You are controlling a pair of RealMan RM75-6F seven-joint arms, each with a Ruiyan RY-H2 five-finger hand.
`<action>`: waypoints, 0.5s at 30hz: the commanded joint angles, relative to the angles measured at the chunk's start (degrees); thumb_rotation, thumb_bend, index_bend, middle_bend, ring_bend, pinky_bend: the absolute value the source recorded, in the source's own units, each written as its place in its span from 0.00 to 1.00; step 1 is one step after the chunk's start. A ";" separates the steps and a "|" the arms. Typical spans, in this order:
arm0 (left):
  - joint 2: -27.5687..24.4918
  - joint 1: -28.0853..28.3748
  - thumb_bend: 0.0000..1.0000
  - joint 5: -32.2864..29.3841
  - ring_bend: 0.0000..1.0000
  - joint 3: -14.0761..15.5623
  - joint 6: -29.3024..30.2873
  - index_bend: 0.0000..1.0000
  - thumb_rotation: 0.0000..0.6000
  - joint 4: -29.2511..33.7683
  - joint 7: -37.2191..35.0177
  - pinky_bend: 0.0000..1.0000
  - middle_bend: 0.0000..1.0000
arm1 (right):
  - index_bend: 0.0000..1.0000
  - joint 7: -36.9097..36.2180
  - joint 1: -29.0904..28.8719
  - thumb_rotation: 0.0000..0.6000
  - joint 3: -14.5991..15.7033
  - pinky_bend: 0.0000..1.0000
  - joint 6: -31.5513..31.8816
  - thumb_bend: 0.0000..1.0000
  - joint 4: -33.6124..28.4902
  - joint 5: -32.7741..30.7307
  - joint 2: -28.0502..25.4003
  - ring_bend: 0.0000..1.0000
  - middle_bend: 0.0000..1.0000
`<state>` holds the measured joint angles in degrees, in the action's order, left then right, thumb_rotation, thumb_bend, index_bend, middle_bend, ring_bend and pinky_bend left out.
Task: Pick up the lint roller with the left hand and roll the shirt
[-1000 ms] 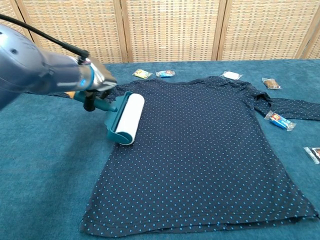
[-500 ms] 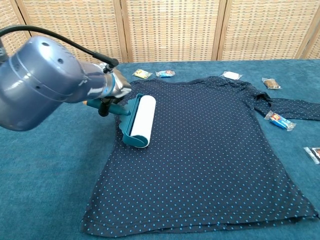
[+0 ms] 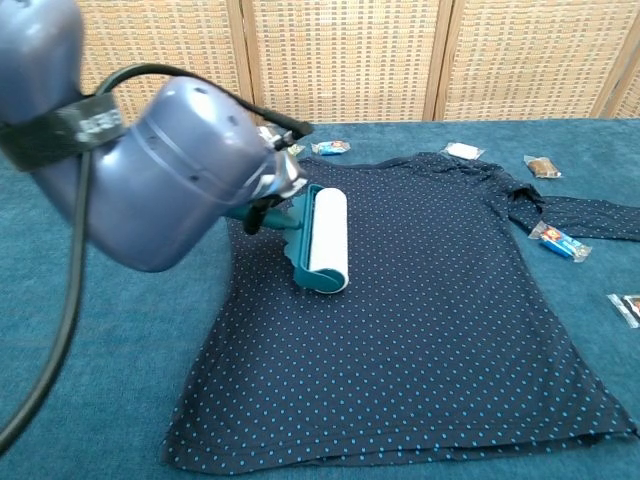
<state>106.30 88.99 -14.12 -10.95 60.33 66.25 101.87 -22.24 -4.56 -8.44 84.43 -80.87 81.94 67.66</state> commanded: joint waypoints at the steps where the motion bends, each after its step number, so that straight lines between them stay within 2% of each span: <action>1: 2.54 2.19 0.69 -1.10 0.77 -2.37 -0.18 0.86 1.00 -2.77 3.31 0.70 0.90 | 0.03 -0.64 -0.07 1.00 -0.08 0.00 -0.38 0.06 0.32 -0.30 0.03 0.00 0.00; 10: 7.22 4.30 0.69 -2.75 0.77 -6.45 -0.50 0.86 1.00 -9.17 8.76 0.70 0.90 | 0.03 -2.19 -0.24 1.00 -0.18 0.00 -1.04 0.06 1.25 -0.63 0.07 0.00 0.00; 15: 8.25 4.09 0.69 -2.18 0.77 -7.73 -0.30 0.86 1.00 -9.92 10.41 0.70 0.90 | 0.03 -2.46 -0.30 1.00 -0.16 0.00 -1.16 0.06 1.54 -0.59 0.13 0.00 0.00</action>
<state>114.48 93.16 -16.39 -18.58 59.96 56.35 112.17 -24.70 -4.86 -8.61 83.27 -79.33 81.35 67.79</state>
